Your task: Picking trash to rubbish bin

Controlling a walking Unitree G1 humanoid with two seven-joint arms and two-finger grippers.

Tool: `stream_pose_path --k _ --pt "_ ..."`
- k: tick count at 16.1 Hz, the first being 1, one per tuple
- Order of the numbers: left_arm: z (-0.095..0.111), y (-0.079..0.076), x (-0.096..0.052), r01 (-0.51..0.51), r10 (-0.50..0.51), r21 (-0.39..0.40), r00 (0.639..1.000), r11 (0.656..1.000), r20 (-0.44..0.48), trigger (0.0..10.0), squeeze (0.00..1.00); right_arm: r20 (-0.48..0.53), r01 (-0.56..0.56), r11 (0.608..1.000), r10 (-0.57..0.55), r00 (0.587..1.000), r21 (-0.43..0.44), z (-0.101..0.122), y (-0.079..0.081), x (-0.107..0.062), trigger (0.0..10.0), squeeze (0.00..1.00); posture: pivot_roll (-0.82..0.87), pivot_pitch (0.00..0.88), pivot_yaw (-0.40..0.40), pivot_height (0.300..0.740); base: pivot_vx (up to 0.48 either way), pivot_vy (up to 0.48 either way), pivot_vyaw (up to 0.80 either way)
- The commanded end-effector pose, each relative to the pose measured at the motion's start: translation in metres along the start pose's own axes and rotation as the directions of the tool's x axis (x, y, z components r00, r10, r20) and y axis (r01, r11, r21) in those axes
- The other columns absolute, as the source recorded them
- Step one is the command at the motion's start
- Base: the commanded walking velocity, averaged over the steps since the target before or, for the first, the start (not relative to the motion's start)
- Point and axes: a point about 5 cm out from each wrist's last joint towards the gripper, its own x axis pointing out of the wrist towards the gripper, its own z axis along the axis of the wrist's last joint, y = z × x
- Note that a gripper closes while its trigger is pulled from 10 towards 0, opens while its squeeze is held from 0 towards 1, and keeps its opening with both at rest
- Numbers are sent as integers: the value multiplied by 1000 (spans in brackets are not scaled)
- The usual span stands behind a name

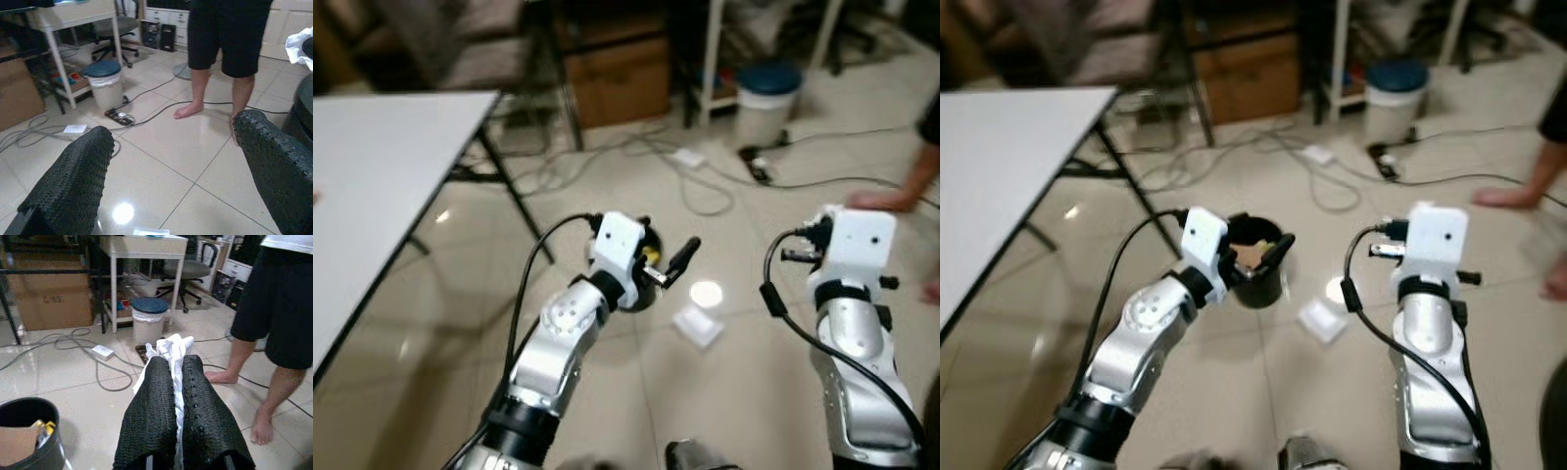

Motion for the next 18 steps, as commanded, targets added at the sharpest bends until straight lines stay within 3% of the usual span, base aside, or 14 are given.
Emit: stream_pose_path --k 1,10,15,18 --pt "0 5 -4 -12 12 11 1000 1000 3 10000 0 6 -24 1000 24 1000 11 2 6 -1 10000 0 -167 127 116 740 0 0 -756" --pt "0 3 -3 -1 1 21 1000 1000 -3 10000 0 25 -56 998 57 998 -11 4 11 -2 10000 0 -168 130 118 740 0 0 -77" --pt "-1 3 -3 -1 1 25 1000 1000 -7 10000 0 18 -55 998 56 998 -17 2 12 -2 10000 0 -168 130 118 740 0 0 794" --pt "-2 3 -3 2 -1 29 1000 1000 -12 10000 0 14 -56 998 56 998 1 1 13 -2 10000 0 -169 128 121 740 0 0 325"
